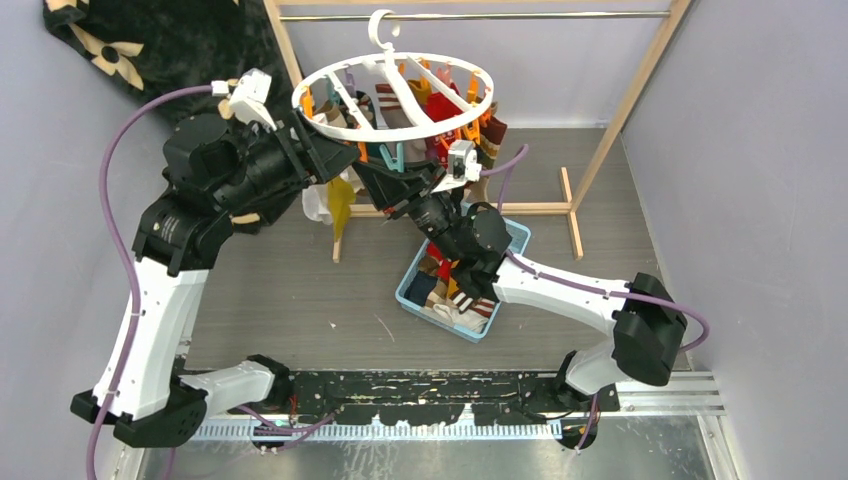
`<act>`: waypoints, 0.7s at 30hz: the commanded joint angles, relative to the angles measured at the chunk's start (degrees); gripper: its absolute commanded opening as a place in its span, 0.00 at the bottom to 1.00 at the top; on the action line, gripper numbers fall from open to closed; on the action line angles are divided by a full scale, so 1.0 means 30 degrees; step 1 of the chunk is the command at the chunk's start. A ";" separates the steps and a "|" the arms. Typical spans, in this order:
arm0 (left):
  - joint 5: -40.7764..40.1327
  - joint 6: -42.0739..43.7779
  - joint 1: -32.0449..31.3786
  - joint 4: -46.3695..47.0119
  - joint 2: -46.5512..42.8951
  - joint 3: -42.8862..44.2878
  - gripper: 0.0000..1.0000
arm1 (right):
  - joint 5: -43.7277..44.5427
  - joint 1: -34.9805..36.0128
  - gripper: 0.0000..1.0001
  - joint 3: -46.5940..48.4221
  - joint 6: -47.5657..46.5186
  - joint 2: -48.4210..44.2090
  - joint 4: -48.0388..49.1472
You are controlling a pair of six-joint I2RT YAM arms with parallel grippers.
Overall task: Clip the socks to the hanger
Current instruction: Open the clamp at the hanger.
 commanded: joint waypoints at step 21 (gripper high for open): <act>0.0014 0.0262 -0.0868 0.1976 0.1431 0.1867 0.60 | 0.0361 0.0199 0.10 0.1436 -0.0919 0.0794 -0.0677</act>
